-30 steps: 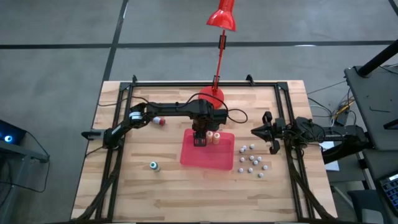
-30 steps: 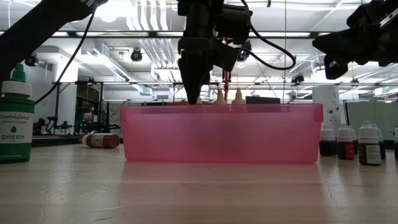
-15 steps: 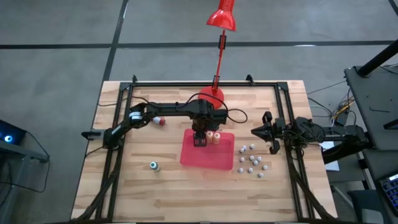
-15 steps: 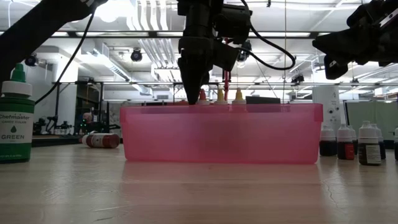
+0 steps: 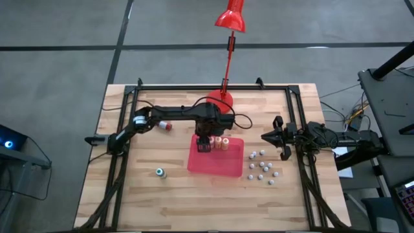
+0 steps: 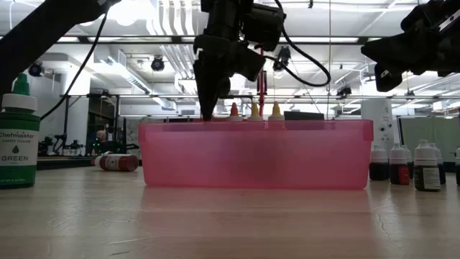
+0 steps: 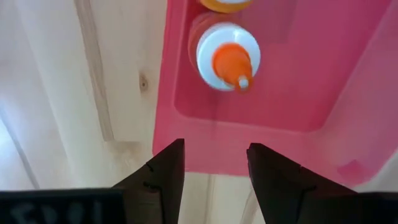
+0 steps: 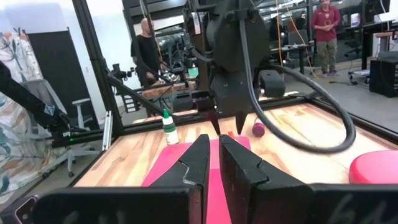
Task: Pick & Place food coloring
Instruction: Put the large green food coloring bottle into the red bin
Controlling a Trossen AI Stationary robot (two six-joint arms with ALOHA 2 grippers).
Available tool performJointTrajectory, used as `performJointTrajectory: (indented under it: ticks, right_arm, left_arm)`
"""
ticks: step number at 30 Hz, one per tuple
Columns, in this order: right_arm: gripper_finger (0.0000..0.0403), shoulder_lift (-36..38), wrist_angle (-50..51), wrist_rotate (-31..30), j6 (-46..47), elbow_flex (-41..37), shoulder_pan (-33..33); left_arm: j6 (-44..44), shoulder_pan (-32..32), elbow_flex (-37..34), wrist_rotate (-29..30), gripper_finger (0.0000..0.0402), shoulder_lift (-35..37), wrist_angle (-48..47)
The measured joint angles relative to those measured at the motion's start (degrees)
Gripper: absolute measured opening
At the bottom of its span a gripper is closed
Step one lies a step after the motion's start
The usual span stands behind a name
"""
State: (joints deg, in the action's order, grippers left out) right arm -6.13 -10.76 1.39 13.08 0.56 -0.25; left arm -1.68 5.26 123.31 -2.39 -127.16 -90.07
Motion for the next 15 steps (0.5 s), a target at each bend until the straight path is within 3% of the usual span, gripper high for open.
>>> performJointTrajectory:
  ticks: [15]
  right_arm:
    - [0.0029, 0.02, -0.51, 0.13, 2.48, 0.00, 0.00]
  left_arm:
    - [4.41, 0.07, -5.00, 0.37, 0.0147, 12.35, 3.23]
